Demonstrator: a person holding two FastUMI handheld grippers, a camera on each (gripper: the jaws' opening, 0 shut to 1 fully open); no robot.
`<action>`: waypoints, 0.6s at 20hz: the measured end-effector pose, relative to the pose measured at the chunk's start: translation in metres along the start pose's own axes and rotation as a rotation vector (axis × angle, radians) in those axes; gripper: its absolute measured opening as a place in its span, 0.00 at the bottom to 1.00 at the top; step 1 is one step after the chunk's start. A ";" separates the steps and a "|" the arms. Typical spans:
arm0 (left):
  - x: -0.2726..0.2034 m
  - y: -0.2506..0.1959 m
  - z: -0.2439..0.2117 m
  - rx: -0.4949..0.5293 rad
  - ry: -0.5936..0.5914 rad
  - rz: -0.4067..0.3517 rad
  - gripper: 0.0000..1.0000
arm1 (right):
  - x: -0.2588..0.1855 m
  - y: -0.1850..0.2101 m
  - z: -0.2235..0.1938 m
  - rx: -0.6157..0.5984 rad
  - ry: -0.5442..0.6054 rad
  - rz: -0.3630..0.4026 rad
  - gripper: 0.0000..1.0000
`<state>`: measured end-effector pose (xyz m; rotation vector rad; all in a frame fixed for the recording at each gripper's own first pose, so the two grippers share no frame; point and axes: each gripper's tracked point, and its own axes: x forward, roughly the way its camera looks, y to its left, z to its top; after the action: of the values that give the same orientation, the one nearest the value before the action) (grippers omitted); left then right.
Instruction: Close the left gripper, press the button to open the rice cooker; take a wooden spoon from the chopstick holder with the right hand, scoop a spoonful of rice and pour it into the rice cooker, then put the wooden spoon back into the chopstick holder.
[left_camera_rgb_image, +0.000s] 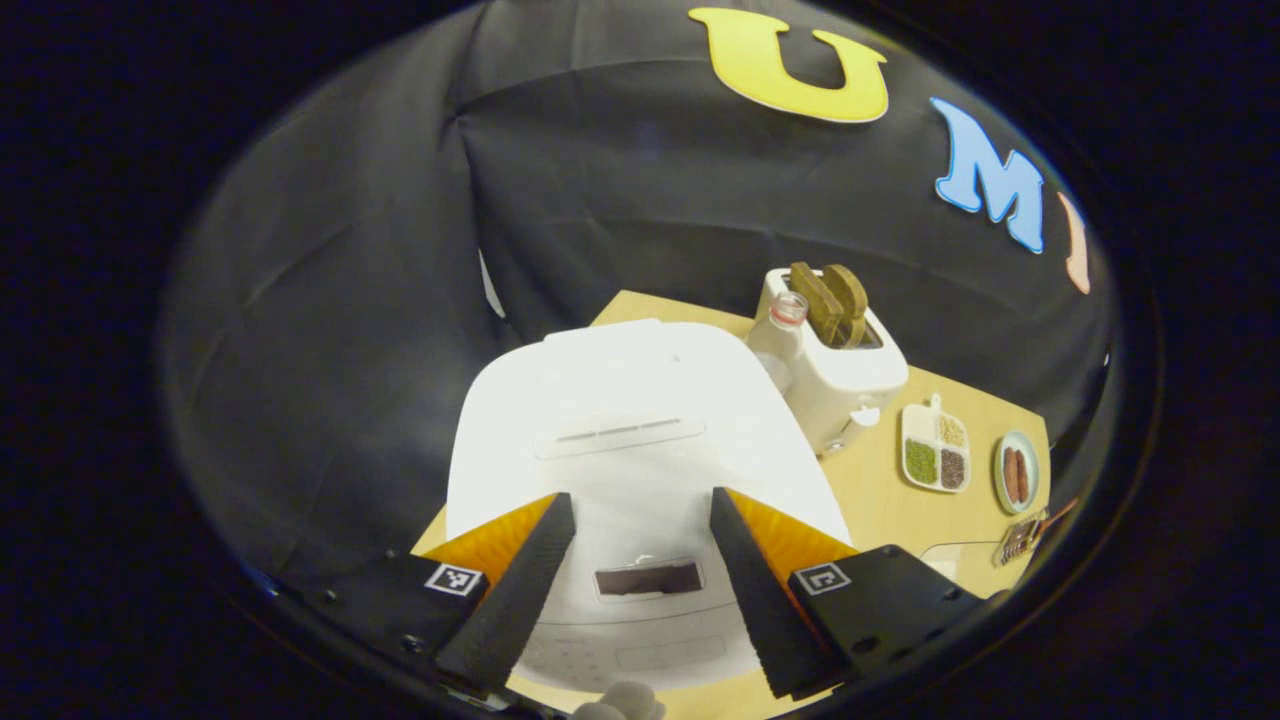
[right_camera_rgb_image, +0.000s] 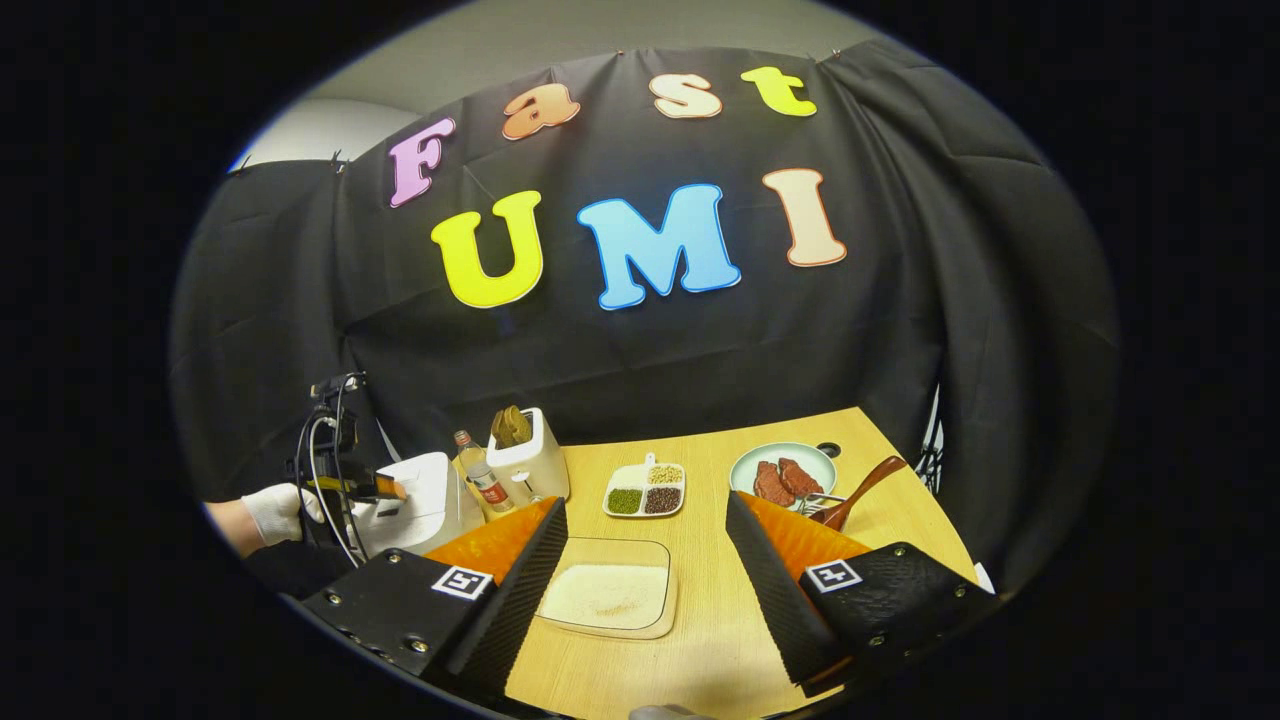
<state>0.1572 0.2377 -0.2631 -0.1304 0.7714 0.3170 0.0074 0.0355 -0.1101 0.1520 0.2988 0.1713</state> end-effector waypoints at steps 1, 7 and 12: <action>-0.007 0.001 0.011 0.019 -0.039 0.007 0.96 | 0.000 0.000 0.002 -0.012 -0.004 -0.004 0.98; -0.130 -0.019 0.121 0.071 -0.507 -0.006 0.98 | -0.005 0.002 0.026 -0.025 -0.073 -0.007 1.00; -0.279 -0.070 0.136 0.129 -0.802 -0.118 0.97 | -0.016 -0.001 0.065 -0.059 -0.192 -0.046 0.98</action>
<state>0.0831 0.1378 0.0293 0.0753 -0.0123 0.1797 0.0125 0.0231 -0.0445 0.1024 0.1062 0.1188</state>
